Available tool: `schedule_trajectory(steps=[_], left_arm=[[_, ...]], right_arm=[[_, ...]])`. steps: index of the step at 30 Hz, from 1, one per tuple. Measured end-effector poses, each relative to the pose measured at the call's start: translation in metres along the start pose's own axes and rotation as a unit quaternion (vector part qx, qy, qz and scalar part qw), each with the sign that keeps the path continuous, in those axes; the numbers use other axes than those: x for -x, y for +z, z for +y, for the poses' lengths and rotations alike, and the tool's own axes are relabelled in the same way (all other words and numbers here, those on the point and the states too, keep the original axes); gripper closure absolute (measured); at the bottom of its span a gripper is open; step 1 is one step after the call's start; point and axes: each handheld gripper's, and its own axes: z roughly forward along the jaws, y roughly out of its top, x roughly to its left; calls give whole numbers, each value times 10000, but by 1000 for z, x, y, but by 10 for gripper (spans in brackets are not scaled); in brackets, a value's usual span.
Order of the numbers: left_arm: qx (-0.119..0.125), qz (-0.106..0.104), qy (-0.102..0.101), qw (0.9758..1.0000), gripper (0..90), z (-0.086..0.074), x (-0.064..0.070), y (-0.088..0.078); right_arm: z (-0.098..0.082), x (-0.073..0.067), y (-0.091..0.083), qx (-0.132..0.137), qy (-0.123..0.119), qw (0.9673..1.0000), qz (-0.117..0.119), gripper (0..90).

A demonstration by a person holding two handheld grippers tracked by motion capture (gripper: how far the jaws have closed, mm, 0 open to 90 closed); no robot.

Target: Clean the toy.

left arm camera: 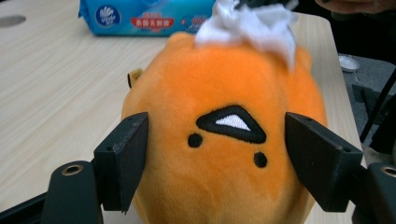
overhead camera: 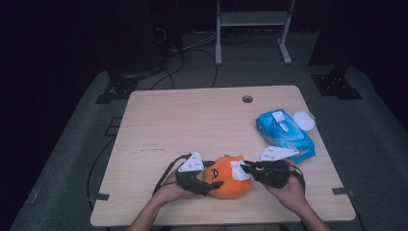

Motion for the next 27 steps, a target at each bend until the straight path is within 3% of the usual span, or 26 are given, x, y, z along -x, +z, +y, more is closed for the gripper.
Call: schedule_trajectory(steps=[3,6,10,12,17,18,22,23,27], left_arm=[[3,-41,-16,10000,247,-2,-1,-2],[-36,-59,12,10000,248,-2,0,-2],[-93,-130,48,9999,250,-4,-1,-3],[-91,-160,49,9998,251,-5,-2,-5],[-78,-213,-18,9997,254,-7,-5,-6],[-70,-225,-34,9997,254,-8,-6,-6],[-80,-180,-55,9998,254,-9,-7,-7],[-67,-150,-130,9998,247,-10,-9,-7],[-37,-170,-168,9997,249,-11,-8,-7]], right_arm=[[-5,8,-3,-40,142,9998,-94,797],[-3,5,-2,-30,121,9999,-98,798],[3,-6,-2,136,145,9993,312,797],[3,-9,-1,110,32,9995,289,796],[-3,4,0,19,161,9998,140,796],[-8,14,1,-65,306,9995,68,796],[-10,17,0,-75,413,9990,152,799],[-5,7,-2,-9,238,9994,257,799],[-1,-3,-4,34,39,9994,354,797]])
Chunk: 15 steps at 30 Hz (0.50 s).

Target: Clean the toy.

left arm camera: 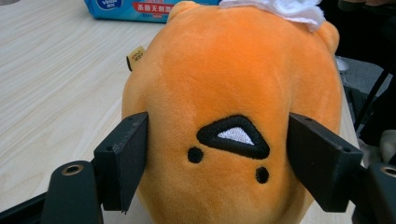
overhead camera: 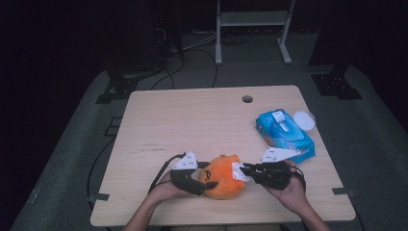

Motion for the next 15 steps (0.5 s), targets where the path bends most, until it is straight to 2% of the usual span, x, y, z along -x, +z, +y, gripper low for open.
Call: schedule_trajectory(steps=[3,4,5,6,7,10,11,12,13,14,15], left_arm=[[21,-85,223,9997,287,2,5,2],[34,-139,377,9992,294,3,8,3],[30,-165,449,9989,300,3,11,4],[30,-165,449,9989,300,3,11,4],[3,-138,576,9982,297,5,15,6],[13,-118,474,9988,288,5,13,7],[28,-69,369,9993,269,5,12,7],[28,-69,369,9993,249,5,12,7],[30,28,228,9997,249,5,9,7],[54,59,76,9999,233,5,7,7],[70,42,76,9999,235,5,8,7]], right_arm=[[-4,11,2,-12,193,9998,-41,796],[-5,14,2,-30,267,9996,-102,796],[-7,21,3,-17,402,9991,-153,796],[-7,21,3,-17,402,9991,-153,796],[-9,29,5,-15,598,9981,-159,797],[-11,34,7,-19,749,9972,-83,797],[-10,34,7,-27,755,9971,-75,798],[-10,34,7,-27,755,9971,-75,798],[-10,32,6,-30,738,9972,-67,799],[-7,23,3,26,658,9978,54,799],[-6,20,3,41,586,9982,78,799]])
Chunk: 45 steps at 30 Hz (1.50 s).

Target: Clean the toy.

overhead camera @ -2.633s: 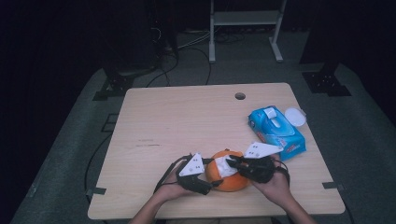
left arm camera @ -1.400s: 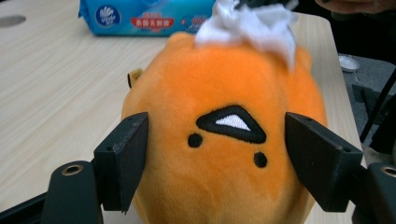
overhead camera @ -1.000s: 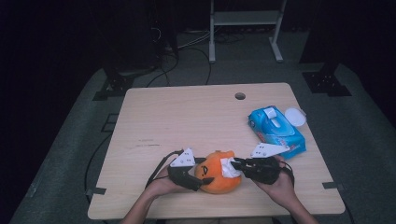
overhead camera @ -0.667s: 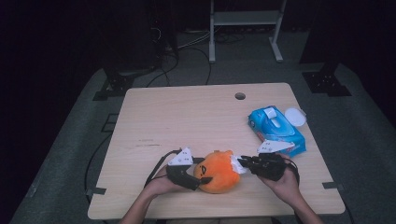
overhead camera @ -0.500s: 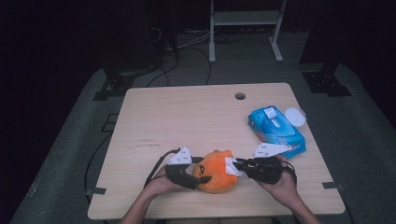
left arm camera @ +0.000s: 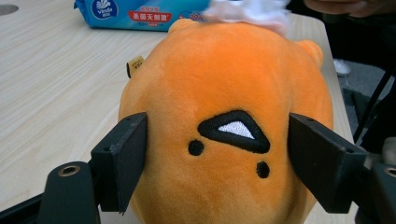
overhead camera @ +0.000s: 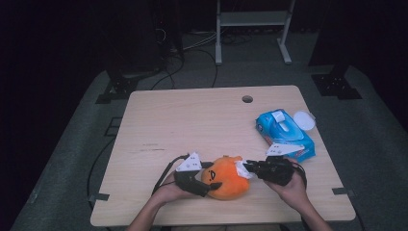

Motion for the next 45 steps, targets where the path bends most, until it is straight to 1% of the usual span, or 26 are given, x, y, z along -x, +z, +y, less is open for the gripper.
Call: schedule_trajectory(steps=[1,2,4,5,7,8,10,11,13,15,19,20,22,26,28,29,31,32,33,35,37,40,41,42,43,45], left_arm=[[0,0,0,10000,241,0,0,0],[-23,-46,291,9996,255,2,5,1],[-38,-62,519,9986,271,3,11,2],[-38,-62,519,9986,280,3,11,2],[-2,-156,709,9974,287,4,15,3],[-1,-172,736,9971,288,4,16,3],[9,-155,671,9976,286,5,16,4],[9,-155,671,9976,284,5,16,4],[13,-125,618,9980,268,5,15,5],[16,-86,607,9981,256,6,17,7],[4,-46,729,9973,255,10,23,11],[-12,-41,757,9971,250,10,23,11],[34,-25,668,9978,227,10,22,10],[73,127,220,9997,112,11,12,7],[102,68,32,9999,138,10,10,8],[82,92,106,9999,167,10,11,10],[116,138,234,9996,220,12,16,13],[116,138,234,9996,233,12,16,13],[114,186,406,9989,235,15,22,16],[86,184,457,9987,231,16,24,16],[117,153,355,9992,191,16,21,13],[77,267,10,9996,94,15,14,10],[103,279,-112,9995,92,13,11,9],[102,254,-196,9994,101,12,9,8],[117,193,-238,9995,151,10,8,8],[115,189,-108,9997,219,11,10,9]], right_arm=[[1,-5,0,9,-83,10000,29,798],[2,-9,-1,9,-154,9999,37,798],[4,-13,0,16,-278,9996,-50,797],[4,-11,1,28,-254,9996,-91,797],[3,-4,1,53,-151,9997,-170,797],[2,2,1,43,-61,9996,-275,798],[0,14,2,-14,105,9992,-378,798],[-2,19,2,-43,211,9990,-382,799],[-3,20,2,-110,262,9990,-349,800],[-2,13,1,-74,216,9994,-269,801],[7,-13,2,51,-148,9999,-42,801],[8,-17,3,38,-257,9996,-63,800],[8,-18,5,-12,-357,9993,-137,800],[4,-4,3,-68,-206,9994,-286,800],[3,0,3,-85,-117,9994,-304,800],[3,-1,3,-84,-123,9994,-308,801],[7,-9,4,-7,-152,9998,-163,802],[10,-14,5,22,-204,9998,-65,802],[12,-22,6,51,-306,9995,20,801],[14,-30,8,44,-449,9990,46,801],[14,-34,9,24,-601,9982,-12,801],[12,-24,7,19,-475,9988,-94,801],[11,-19,5,28,-414,9990,-144,801],[9,-14,4,28,-346,9992,-214,801],[8,-10,2,11,-305,9991,-293,801],[6,-6,1,15,-211,9993,-303,802]])
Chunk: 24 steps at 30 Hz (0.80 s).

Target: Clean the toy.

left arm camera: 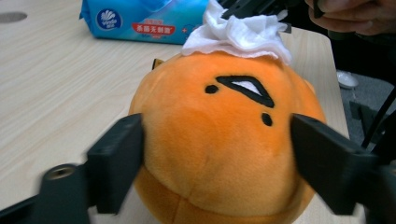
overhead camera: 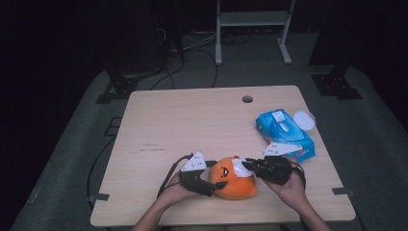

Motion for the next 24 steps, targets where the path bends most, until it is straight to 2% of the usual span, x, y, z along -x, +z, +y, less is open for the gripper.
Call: schedule_trajectory(steps=[3,4,5,7,8,9,10,11,12,14,16,17,18,19,20,21,22,23,24], left_arm=[[47,10,266,9996,267,5,8,3],[47,10,266,9996,273,5,8,3],[50,4,438,9990,275,8,13,4],[56,-26,605,9981,272,8,16,3],[66,-56,548,9985,264,7,14,2],[92,-53,401,9991,231,6,12,2],[92,-53,401,9991,182,6,12,2],[39,-7,92,10000,139,5,6,2],[-19,7,-54,10000,102,4,3,3],[5,-86,-281,9996,115,1,0,4],[16,-106,-260,9996,201,1,0,4],[-8,-53,-69,10000,201,3,3,4],[5,-31,51,10000,259,6,6,4],[21,-17,165,9999,270,8,10,5],[21,-17,165,9999,286,8,10,5],[27,9,431,9991,295,12,17,6],[27,9,431,9991,299,12,17,6],[-30,78,711,9974,306,14,24,6],[-60,92,823,9965,311,14,25,5]], right_arm=[[4,-11,1,50,-111,9999,112,802],[4,-11,1,50,-111,9999,112,802],[9,-23,2,101,-310,9991,256,801],[11,-28,3,96,-431,9986,283,801],[11,-29,3,76,-464,9985,279,801],[10,-27,3,65,-436,9986,292,801],[9,-24,3,55,-411,9988,276,801],[8,-22,3,25,-399,9989,225,801],[6,-19,3,8,-401,9990,171,801],[5,-14,2,12,-353,9993,117,801],[6,-14,1,4,-371,9993,65,801],[6,-14,1,2,-382,9993,44,801],[8,-20,1,27,-419,9991,61,801],[9,-23,1,52,-433,9990,100,801],[9,-23,1,52,-433,9990,100,801],[13,-32,0,145,-489,9980,378,800],[15,-36,1,160,-547,9975,416,799],[16,-40,1,158,-629,9971,404,799],[16,-41,1,151,-687,9968,376,799]])
